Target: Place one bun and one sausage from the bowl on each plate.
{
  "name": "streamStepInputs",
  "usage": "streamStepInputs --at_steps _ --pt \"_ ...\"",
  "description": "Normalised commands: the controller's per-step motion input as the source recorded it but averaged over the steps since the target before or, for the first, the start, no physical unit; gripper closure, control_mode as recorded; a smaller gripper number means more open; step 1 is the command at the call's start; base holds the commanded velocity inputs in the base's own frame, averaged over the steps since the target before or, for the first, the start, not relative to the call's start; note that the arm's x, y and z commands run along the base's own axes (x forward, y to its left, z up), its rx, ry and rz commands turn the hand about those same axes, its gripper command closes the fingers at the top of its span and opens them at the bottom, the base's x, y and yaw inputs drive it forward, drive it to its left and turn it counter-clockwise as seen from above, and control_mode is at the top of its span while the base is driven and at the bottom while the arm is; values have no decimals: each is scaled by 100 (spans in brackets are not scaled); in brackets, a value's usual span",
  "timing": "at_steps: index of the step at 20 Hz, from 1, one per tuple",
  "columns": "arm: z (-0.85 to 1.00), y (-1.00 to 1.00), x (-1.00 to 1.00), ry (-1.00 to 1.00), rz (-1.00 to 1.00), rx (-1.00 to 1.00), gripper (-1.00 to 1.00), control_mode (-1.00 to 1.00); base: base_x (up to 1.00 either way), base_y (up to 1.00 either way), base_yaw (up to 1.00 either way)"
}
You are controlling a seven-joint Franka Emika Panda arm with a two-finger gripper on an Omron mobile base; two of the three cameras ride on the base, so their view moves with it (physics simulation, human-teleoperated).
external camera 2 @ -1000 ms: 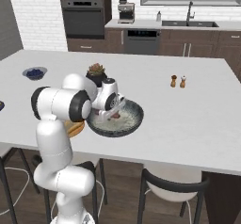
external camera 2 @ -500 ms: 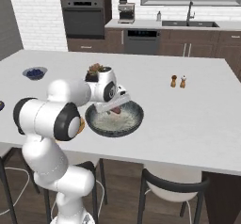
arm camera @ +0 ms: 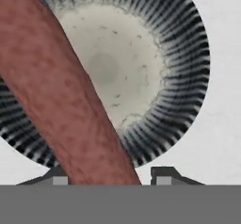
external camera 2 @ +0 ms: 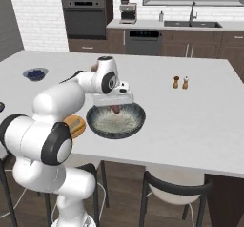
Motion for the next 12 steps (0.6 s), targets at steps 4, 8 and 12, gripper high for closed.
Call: streamStepInputs --at_steps 4,8,12 --pt "45 0 -59 0 -31 4 100 -100 0 0 0" --pt "39 1 -54 -8 -26 0 100 -100 0 0 0" --pt "39 5 -20 -1 -16 0 100 -100 0 0 0"
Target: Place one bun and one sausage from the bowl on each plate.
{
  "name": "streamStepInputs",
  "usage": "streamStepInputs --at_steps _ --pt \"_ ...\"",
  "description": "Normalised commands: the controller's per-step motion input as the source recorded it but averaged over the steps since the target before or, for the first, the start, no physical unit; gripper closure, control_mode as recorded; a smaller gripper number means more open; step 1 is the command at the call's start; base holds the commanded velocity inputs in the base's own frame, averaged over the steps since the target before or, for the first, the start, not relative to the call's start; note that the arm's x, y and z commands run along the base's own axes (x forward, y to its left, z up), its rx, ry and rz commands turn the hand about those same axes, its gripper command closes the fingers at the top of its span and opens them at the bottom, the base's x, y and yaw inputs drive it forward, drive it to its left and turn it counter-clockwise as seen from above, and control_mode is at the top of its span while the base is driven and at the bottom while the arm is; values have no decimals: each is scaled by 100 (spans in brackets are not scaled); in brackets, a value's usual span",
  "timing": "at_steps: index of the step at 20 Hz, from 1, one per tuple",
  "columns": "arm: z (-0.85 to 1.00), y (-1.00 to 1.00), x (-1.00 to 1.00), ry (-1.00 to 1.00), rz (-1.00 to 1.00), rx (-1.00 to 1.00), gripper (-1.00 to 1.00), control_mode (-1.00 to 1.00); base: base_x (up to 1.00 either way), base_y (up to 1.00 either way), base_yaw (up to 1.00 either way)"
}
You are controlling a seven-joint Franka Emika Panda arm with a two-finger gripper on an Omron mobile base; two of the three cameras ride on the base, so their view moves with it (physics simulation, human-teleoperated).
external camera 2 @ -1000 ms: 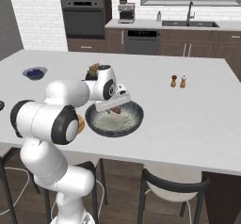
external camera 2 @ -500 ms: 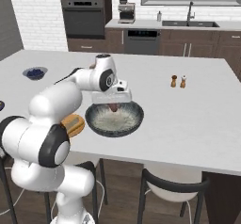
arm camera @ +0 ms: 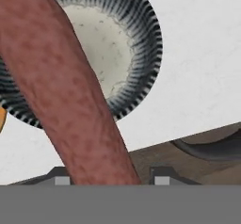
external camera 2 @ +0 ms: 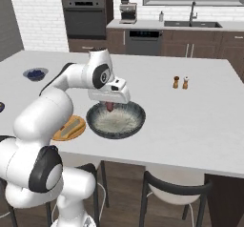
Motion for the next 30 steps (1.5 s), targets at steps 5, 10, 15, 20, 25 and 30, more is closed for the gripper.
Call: streamStepInputs --at_steps 5,10,15,20,25,30 --pt "1 19 -41 0 -3 2 100 -100 0 0 0" --pt "0 26 -36 0 0 3 100 -100 0 0 0" --pt "0 25 -3 1 0 4 100 -100 0 0 0" --pt "0 0 0 0 1 1 100 100 0 0 0" --pt "0 0 0 0 0 0 100 100 -83 49 0" --pt "0 0 0 0 0 0 100 100 -12 100 0"
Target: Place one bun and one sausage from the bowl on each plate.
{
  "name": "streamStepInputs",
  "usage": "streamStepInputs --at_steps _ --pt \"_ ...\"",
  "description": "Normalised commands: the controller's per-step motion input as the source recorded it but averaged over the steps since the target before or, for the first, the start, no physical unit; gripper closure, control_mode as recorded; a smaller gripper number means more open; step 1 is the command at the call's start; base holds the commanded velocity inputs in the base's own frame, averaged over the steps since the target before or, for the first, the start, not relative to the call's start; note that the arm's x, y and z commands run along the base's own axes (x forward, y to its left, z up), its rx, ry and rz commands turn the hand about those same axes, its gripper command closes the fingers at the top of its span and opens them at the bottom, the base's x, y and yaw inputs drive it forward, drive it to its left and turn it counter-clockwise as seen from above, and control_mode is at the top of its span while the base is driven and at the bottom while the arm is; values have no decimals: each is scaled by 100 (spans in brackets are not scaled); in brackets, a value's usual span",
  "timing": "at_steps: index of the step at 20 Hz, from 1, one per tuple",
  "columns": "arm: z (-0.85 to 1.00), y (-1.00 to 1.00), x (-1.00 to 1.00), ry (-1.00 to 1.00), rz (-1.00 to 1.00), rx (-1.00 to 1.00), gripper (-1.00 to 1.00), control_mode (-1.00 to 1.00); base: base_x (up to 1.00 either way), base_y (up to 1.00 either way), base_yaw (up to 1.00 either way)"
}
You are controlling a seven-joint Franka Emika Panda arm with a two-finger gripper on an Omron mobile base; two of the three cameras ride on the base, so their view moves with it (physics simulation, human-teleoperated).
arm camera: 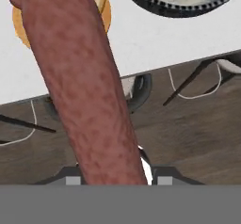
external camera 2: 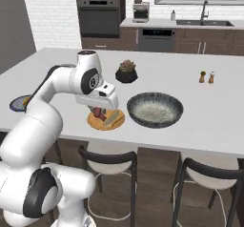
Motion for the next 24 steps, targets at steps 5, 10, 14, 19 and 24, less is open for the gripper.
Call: streamStepInputs --at_steps 5,10,14,19,24 --pt "0 0 0 0 0 0 100 100 34 100 0" --pt "0 0 0 0 0 0 100 100 57 100 0" --pt "0 0 0 0 0 0 100 100 6 100 0" --pt "0 0 0 0 0 0 100 100 0 91 1" --pt "0 0 0 0 0 0 100 100 25 59 0"
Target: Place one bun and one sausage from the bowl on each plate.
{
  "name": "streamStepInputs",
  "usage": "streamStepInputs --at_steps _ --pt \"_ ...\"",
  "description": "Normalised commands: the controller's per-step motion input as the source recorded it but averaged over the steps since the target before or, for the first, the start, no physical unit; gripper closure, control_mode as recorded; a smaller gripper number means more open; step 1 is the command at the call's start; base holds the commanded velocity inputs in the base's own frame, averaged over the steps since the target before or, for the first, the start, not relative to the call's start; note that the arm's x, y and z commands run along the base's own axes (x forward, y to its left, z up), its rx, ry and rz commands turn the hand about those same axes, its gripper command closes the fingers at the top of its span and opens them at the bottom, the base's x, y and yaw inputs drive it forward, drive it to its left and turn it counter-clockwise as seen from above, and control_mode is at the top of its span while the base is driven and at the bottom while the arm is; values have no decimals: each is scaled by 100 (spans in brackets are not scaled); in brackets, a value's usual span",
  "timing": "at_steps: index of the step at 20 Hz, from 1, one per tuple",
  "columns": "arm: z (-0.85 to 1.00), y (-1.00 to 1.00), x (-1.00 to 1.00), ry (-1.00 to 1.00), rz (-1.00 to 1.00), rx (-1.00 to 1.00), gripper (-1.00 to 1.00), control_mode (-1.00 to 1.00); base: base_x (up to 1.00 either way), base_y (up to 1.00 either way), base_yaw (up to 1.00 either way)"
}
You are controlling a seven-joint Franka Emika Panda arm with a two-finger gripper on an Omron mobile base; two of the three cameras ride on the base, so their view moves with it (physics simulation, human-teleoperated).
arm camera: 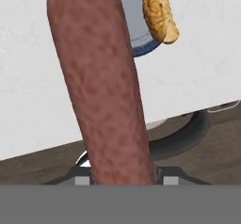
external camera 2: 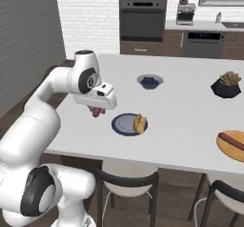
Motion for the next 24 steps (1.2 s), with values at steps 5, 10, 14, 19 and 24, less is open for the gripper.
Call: streamStepInputs --at_steps 5,10,14,19,24 --pt "0 0 0 0 0 0 100 100 20 -27 0" --pt "0 0 0 0 0 0 100 100 25 -23 0" --pt "0 0 0 0 0 0 100 100 61 0 0" --pt "0 0 0 0 0 0 100 100 63 0 0" --pt "-6 0 86 0 0 3 100 -100 0 0 0"
